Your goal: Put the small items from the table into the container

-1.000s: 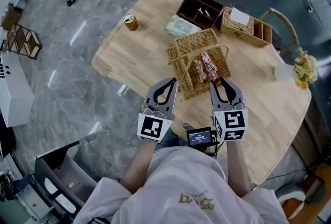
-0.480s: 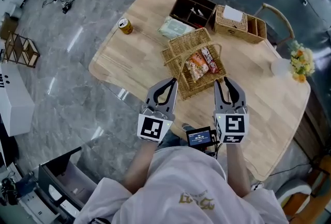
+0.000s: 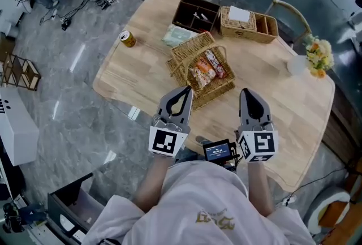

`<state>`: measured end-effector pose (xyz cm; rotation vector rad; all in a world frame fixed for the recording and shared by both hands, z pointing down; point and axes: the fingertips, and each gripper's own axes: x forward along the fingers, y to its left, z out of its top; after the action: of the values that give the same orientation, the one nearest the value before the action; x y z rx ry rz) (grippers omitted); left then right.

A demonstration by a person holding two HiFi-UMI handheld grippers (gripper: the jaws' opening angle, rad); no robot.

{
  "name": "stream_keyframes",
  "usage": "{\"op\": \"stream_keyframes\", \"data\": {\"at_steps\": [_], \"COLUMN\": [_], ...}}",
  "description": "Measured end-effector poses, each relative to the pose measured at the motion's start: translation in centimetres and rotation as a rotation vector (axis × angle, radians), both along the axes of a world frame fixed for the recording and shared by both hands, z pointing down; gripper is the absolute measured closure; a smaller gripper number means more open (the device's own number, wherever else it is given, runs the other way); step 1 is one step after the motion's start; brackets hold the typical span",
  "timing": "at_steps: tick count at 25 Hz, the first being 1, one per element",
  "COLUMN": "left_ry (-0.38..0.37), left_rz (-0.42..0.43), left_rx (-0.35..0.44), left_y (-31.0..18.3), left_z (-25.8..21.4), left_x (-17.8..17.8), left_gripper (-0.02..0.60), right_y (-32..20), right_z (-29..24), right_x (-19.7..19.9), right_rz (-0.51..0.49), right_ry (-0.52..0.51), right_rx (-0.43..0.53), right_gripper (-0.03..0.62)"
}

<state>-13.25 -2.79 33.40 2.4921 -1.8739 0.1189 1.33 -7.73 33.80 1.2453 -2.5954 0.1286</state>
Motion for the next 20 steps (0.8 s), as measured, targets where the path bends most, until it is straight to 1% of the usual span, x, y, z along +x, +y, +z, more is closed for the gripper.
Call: {"op": "stream_keyframes", "data": {"at_steps": [1, 2, 4, 6, 12, 17, 20], "left_ry": [-0.004, -0.006, -0.009, -0.011, -0.016, -0.021, -0.035], "left_rz": [0.008, 0.015, 0.032, 0.049, 0.103, 0.134, 0.152], "left_rx": [0.005, 0.009, 0.015, 0.023, 0.055, 0.066, 0.078], "left_y": [-0.1, -0.2, -0.4, -0.5, -0.8, -1.3, -1.5], "left_z": [-0.2, -0.3, -0.5, -0.8, -2.3, -3.2, -3.4], "left_x": [0.4, 0.7, 1.6, 2.4, 5.3, 7.4, 8.5], "left_gripper": [0.588, 0.588, 0.588, 0.588, 0.588, 0.588, 0.588], "right_y": [0.1, 0.2, 0.4, 0.7, 1.2, 1.4, 1.3], "right_z": [-0.3, -0.6, -0.9, -1.1, -1.8, -2.2, -1.9], "right_x": [0.5, 1.0, 2.0, 3.1, 6.3, 8.8, 9.8], "right_rz": [0.005, 0.012, 0.032, 0.055, 0.104, 0.146, 0.162], "right_ry": [-0.014, -0.006, 0.039, 0.063, 0.05, 0.044, 0.048], "right_rx": [0.011, 0.031, 0.078, 0.099, 0.106, 0.113, 0.105], "right_gripper": [0.576, 0.576, 0.576, 0.576, 0.575, 0.576, 0.574]}}
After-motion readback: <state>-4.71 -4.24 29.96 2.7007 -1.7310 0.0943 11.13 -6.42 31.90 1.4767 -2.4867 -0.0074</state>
